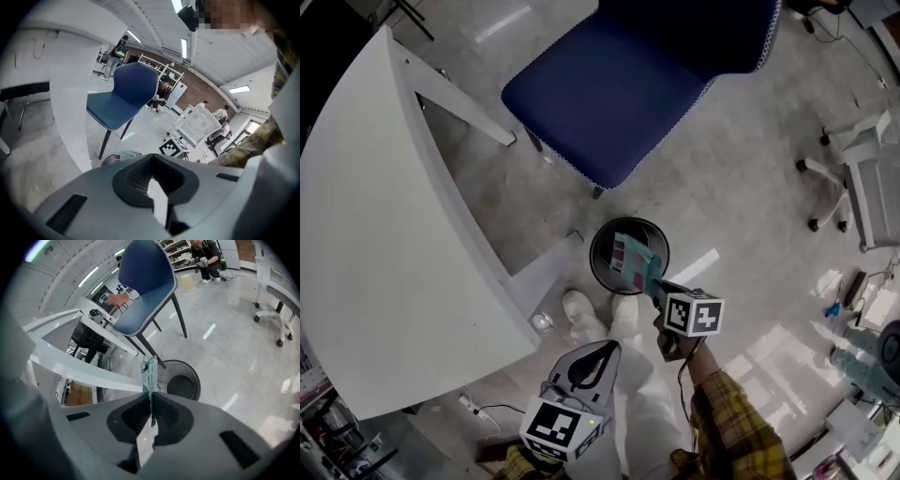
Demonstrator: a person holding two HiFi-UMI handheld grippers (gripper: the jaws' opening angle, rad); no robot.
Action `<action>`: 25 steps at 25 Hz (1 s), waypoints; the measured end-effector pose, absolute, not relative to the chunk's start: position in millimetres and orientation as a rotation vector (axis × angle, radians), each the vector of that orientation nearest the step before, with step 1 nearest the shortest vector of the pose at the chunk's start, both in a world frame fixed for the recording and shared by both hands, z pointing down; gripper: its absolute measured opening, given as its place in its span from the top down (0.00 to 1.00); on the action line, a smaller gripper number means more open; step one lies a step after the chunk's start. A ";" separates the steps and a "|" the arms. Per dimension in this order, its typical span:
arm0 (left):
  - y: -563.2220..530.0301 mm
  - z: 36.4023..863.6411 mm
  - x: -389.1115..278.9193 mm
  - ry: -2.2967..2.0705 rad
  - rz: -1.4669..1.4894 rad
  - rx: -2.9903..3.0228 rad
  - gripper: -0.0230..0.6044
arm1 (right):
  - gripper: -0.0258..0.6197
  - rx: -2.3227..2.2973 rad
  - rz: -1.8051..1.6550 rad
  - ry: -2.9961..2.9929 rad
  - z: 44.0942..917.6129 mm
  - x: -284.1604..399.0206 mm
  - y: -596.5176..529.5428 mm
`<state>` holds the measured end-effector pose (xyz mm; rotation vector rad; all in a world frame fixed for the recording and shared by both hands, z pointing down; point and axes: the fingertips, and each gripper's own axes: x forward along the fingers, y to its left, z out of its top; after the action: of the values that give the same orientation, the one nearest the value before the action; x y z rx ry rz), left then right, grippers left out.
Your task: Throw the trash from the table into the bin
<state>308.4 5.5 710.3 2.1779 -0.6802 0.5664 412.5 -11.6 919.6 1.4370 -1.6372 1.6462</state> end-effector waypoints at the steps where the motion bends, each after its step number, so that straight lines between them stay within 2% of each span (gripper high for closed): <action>1: 6.4 717.8 306.1 -0.687 0.573 2.167 0.95 | 0.96 1.424 1.648 -1.628 930.1 410.9 -11.8; 13: 6.9 759.2 306.5 -0.681 0.589 2.124 0.95 | 0.95 1.326 1.640 -1.583 1003.0 404.1 -18.7; 14: 7.5 758.2 307.6 -0.681 0.586 2.124 0.95 | 0.95 1.327 1.637 -1.580 1004.4 404.5 -18.7; 16: 9.0 754.6 310.3 -0.680 0.579 2.130 0.95 | 0.83 1.327 1.636 -1.582 1004.8 406.4 -17.1; 25: 7.7 739.9 311.4 -0.677 0.555 2.159 0.95 | 0.82 1.352 1.633 -1.578 991.0 414.7 -11.4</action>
<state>311.4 7.7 739.9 2.1585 -0.6774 0.5554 414.7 -11.4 991.0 1.3521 -1.5781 1.6333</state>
